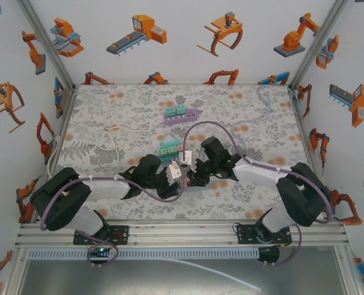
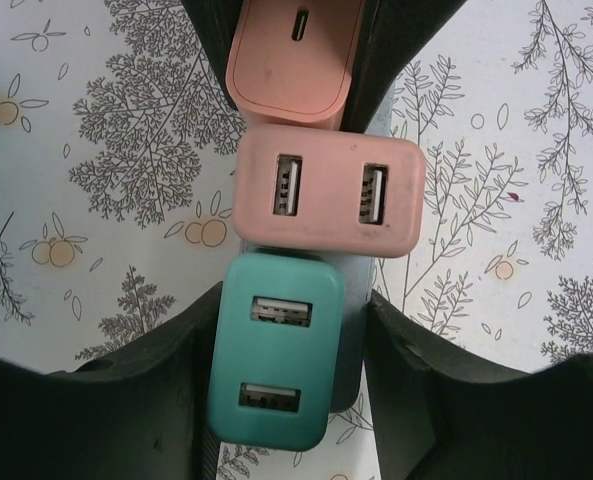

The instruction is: Pull the plug off the socket

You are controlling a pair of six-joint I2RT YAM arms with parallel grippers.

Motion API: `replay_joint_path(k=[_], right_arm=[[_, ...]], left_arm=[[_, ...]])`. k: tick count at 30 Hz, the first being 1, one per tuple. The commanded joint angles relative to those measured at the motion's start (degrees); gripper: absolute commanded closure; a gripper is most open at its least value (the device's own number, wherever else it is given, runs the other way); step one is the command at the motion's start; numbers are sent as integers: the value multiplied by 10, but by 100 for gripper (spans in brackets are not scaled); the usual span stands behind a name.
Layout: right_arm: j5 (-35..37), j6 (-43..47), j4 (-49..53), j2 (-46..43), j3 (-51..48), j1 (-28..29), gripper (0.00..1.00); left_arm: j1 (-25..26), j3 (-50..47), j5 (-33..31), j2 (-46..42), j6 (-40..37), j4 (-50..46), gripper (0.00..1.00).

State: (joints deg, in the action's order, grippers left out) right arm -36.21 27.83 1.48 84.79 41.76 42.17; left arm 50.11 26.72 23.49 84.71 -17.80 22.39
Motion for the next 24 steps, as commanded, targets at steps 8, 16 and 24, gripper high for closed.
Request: replay_joint_path(k=[8,16,24], right_arm=[[13,168,179,-6,89,91,100],[-17,112,100,-12,53,85,100],[-75,13,-18,-62,-2,45,100]], left_arm=[[0,30,-82,68,38,-119,100],[3,120,-60,75,99,-283,100],[3,95,-98,81,160,-266,100]])
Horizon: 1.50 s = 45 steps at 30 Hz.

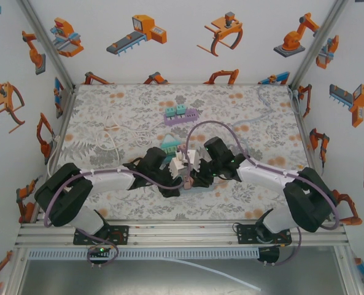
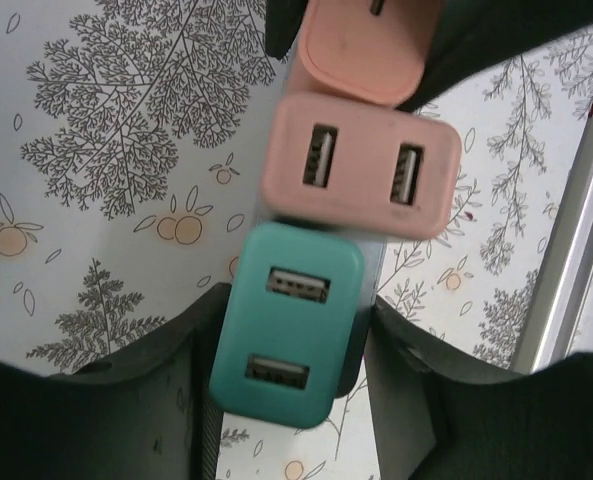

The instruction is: Pull the plug off the socket

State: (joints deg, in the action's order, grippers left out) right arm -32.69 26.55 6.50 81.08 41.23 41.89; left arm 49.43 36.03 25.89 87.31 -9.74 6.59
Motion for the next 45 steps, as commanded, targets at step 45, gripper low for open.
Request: replay_joint_path(k=[45], right_arm=[[-193,-89,-142,-54,-5,-21,100]], left_arm=[[12,-15,-145,80,65,-74,100]])
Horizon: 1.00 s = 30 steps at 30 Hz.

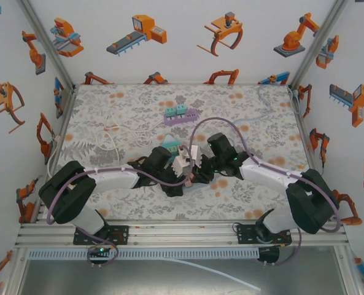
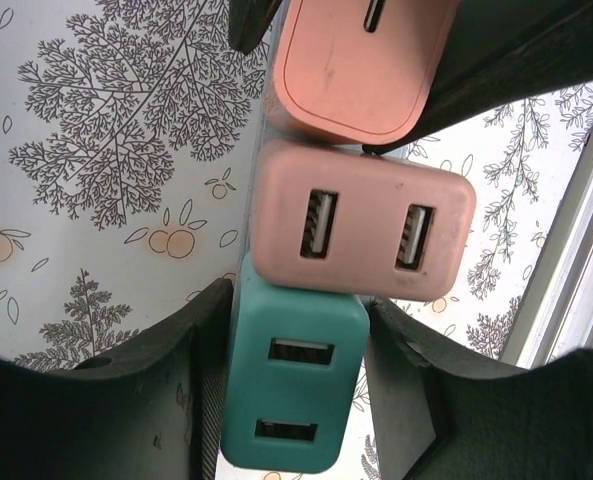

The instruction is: Pull the plug off the socket

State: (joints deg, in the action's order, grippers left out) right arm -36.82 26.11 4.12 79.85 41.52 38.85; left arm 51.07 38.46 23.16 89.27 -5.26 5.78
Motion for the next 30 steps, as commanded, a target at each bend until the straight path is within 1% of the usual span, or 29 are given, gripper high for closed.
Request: replay_joint_path(k=[1,4,5,6,7,8,9,12,14,16,20,22,23,25,27,28,29,30], right_arm=[[-154,-93,-132,-45,-20,3,100],[-155,-110,-152,-49,-39,-14,100],[-141,-91,-126,-49,-34,-10,100],[-122,-55,-74,-46,-16,0,100],[-98,1,7,-38,11,18,100],[-86,21,58,-27,35,30,100],[-93,17,73,-20,46,32,100],[-105,-8,52,-20,51,31,100],[-125,-51,-11,-29,37,21,100],[-139,-110,-107,-37,7,1,100],[-146,-119,-123,-38,-4,-12,100],[-151,-162,-184,-37,-28,-23,100],[-143,-160,-193,-37,-38,-22,100],[-117,-104,-126,-31,-35,-13,100],[-105,-83,-90,-24,-40,-11,100],[-101,-72,-89,-25,-49,-11,100],[-94,-66,-91,-26,-58,-8,100],[-81,-59,-89,-27,-63,-4,100]], left_arm=[[-4,-42,-117,57,20,-65,100],[-4,-42,-114,58,19,-66,100],[-4,-40,-114,60,18,-67,100],[-4,-39,-114,62,18,-68,100],[-4,-37,-114,65,19,-70,100],[-4,-36,-114,68,18,-71,100],[-4,-34,-114,70,18,-72,100],[-3,-31,-114,74,17,-73,100],[-3,-32,-114,73,17,-73,100],[-3,-33,-114,72,17,-72,100],[-3,-33,-112,75,16,-72,100],[-3,-32,-112,77,15,-72,100],[-2,-31,-113,77,15,-73,100],[-2,-33,-111,70,16,-74,100],[-3,-34,-111,51,18,-77,100],[-2,-32,-113,34,20,-82,98],[-2,-32,-114,19,21,-85,83],[-2,-34,-120,0,23,-87,65]])
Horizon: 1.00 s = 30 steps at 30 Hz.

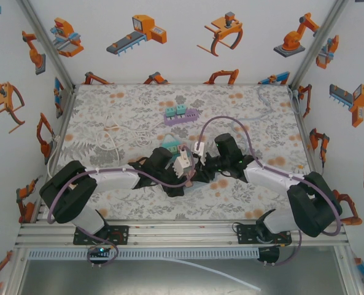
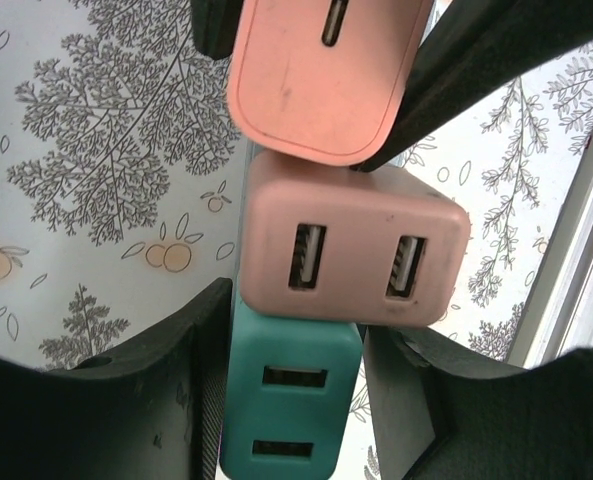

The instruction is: Pull the plug off the socket

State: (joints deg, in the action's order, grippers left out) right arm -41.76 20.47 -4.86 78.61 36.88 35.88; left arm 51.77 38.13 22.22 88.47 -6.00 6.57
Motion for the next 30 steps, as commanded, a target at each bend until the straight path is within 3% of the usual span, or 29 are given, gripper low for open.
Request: replay_joint_path(k=[1,9,12,16,18,23,30], right_arm=[[-18,12,11,-14,-18,32,100],[43,64,-12,2,-39,76,100],[50,67,-31,9,-46,83,90],[74,72,-29,7,-47,95,68],[74,78,-24,1,-45,97,61],[82,91,23,4,-26,97,62],[75,81,30,20,-18,102,69]], left_arm=[[-9,-35,-120,-12,33,-96,56],[-9,-65,-160,-140,59,-104,0],[-9,-97,-165,-214,89,-90,1],[-10,-148,-165,-320,129,-44,1],[-12,-171,-167,-362,148,-21,1],[-22,-200,-145,-380,183,20,2],[-23,-196,-141,-257,216,133,13]])
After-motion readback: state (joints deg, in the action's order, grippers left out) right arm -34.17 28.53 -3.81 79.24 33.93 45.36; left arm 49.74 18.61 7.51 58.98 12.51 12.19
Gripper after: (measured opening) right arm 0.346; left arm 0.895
